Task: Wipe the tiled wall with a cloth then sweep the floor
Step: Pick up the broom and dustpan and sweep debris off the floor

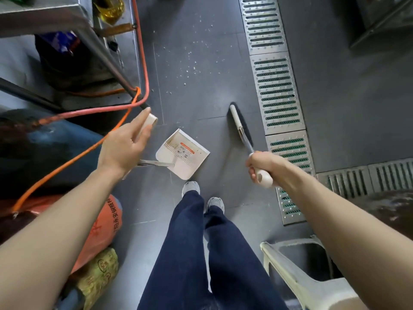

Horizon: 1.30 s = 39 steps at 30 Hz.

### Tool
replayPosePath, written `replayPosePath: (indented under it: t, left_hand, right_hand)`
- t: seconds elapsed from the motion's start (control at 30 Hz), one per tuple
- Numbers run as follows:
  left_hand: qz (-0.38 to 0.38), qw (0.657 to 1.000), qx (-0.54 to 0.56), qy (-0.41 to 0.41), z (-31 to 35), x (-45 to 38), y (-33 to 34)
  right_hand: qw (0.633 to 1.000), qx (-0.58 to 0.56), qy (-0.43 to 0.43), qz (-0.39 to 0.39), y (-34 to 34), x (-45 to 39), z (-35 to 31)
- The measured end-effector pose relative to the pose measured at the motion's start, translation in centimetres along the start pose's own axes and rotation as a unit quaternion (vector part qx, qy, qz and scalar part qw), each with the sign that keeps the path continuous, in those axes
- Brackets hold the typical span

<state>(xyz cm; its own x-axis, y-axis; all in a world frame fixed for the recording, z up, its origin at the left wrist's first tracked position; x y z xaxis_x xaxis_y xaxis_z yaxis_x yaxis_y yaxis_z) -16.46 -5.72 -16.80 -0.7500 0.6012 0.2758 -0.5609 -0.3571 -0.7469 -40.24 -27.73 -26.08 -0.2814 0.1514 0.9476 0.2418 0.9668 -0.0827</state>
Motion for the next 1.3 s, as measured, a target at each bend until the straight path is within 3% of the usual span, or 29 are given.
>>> replayPosePath:
  t: [0.33, 0.57, 0.7, 0.93, 1.1, 1.3]
  left_hand:
    - [0.047, 0.997, 0.007, -0.059, -3.4, 5.5, -1.9]
    - [0.045, 0.996, 0.039, -0.073, -8.0, 7.9, -3.3]
    - [0.05, 0.994, 0.046, -0.089, -9.9, 8.7, -4.5]
    - [0.054, 0.991, 0.063, -0.106, -13.0, 9.5, -5.6]
    - [0.065, 0.99, 0.078, -0.101, -14.5, 10.0, -6.6]
    - [0.078, 0.988, 0.094, -0.097, -15.2, 9.5, -6.6]
  right_hand:
    - [0.993, 0.064, -0.022, -0.093, 9.4, 2.5, -0.5]
    - [0.996, 0.063, -0.054, -0.034, 10.0, 3.0, -0.7]
    - [0.987, 0.152, -0.052, -0.011, 10.1, 1.1, -2.9]
    - [0.974, 0.223, 0.006, -0.046, 15.3, -0.6, -3.0]
    - [0.988, 0.154, -0.021, -0.008, 15.5, 1.1, -5.4]
    - [0.976, 0.215, -0.029, -0.008, 16.6, 0.1, -7.4]
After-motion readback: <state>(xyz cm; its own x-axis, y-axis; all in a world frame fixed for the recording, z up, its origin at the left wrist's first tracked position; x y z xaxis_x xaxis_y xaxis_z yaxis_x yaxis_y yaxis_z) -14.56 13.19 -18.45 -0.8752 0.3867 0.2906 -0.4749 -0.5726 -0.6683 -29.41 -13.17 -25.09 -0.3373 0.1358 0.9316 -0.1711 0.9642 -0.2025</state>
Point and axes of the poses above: each hand's wrist, its own x-axis away from the middle knuckle, its own y-axis out of the palm, z = x × y, the point moved 10 cm from there along -x, towards the middle knuckle, and after that the axes turned 11 degrees about -z, right-handed, at the moved point
